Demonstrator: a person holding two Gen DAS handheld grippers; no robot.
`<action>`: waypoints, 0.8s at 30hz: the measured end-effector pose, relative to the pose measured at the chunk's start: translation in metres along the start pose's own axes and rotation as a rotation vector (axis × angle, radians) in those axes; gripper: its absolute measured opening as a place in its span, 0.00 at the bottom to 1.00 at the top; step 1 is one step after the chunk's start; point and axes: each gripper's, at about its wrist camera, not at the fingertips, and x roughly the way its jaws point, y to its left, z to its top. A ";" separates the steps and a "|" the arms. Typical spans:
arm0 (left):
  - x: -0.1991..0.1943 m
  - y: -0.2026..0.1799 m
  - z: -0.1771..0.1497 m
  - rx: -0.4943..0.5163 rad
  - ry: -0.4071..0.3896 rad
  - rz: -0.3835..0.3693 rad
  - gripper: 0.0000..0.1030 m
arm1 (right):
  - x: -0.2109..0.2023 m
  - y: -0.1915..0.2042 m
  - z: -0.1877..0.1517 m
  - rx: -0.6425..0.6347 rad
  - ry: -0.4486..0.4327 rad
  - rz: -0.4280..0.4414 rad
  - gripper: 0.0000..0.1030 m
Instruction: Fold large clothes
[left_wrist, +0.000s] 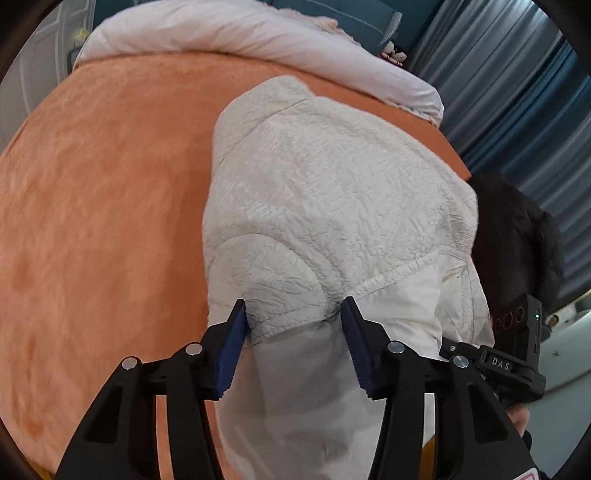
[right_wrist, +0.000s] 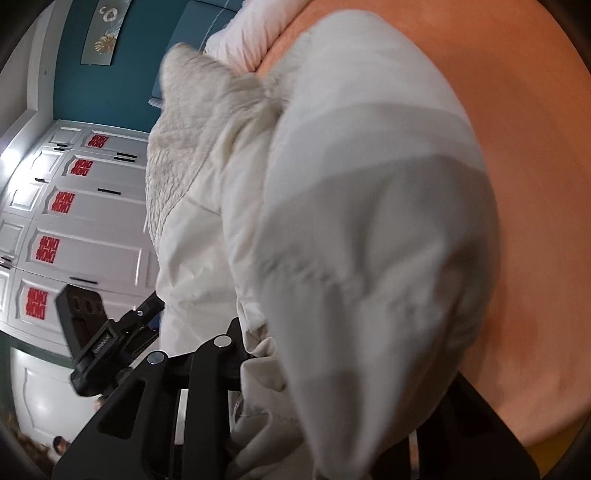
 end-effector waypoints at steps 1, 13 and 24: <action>-0.006 0.007 -0.009 -0.022 0.003 -0.001 0.54 | -0.004 -0.001 -0.009 0.005 0.006 0.001 0.27; 0.034 0.056 -0.031 -0.181 0.042 -0.296 0.89 | -0.011 0.000 -0.027 0.017 0.020 -0.012 0.30; -0.083 0.029 0.006 -0.029 -0.251 -0.343 0.56 | -0.042 0.141 -0.023 -0.374 -0.125 0.028 0.21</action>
